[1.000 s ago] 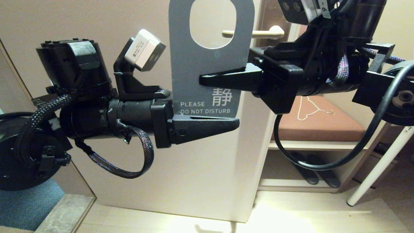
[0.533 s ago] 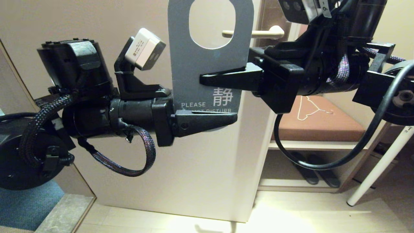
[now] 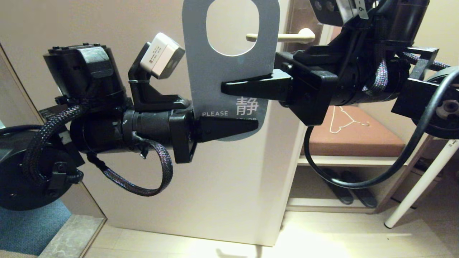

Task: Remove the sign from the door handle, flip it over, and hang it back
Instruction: Hand it to the other hand

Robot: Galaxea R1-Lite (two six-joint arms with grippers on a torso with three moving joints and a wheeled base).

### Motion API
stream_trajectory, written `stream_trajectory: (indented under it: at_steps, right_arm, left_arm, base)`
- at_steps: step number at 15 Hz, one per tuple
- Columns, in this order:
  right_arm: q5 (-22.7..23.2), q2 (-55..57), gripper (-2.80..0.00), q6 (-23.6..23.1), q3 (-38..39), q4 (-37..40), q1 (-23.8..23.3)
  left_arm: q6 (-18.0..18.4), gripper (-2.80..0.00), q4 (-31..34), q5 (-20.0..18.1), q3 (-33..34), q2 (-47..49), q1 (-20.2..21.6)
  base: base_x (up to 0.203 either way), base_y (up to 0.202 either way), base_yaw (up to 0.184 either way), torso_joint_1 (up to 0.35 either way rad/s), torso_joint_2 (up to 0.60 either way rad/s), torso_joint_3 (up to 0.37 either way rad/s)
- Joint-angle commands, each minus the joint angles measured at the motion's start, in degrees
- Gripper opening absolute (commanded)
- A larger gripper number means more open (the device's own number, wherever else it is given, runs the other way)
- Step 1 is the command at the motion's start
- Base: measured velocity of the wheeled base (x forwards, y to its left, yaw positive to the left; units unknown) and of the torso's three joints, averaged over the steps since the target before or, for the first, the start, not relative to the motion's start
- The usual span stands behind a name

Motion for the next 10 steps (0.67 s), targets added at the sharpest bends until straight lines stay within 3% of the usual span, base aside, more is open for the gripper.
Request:
stream_trajectory:
  at_steps: [1,5,6,7,10]
  right_arm:
    - [0.31,-0.04,-2.8,-0.03,-0.05,-0.07,0.05]
    - [0.31,-0.04,-2.8,-0.03,0.03,0.02,0.05]
    - [0.4,-0.04,-0.39,-0.03,0.12,0.02,0.05]
    - [0.4,-0.08,0.0,-0.03,0.12,0.02,0.05]
    - [0.4,-0.04,0.0,-0.03,0.03,0.02,0.05]
  left_arm:
    - [-0.07,-2.8,-0.29,-0.28,-0.01,-0.04,0.01]
    - [-0.07,-2.8,-0.27,-0.37,-0.01,-0.22,0.01]
    - [-0.07,-2.8,-0.27,-0.37,-0.01,-0.22,0.01]
    - [-0.07,-2.8,-0.35,-0.37,-0.01,-0.3,0.01]
    - [-0.07,-2.8,-0.35,-0.37,-0.01,-0.3,0.01]
  base:
    - [0.0,0.0,0.0,0.0,0.0,0.0]
    - [0.0,0.0,0.0,0.0,0.0,0.0]
    - [0.0,0.0,0.0,0.0,0.0,0.0]
    - [0.0,0.0,0.0,0.0,0.0,0.0]
    - [0.0,0.0,0.0,0.0,0.0,0.0]
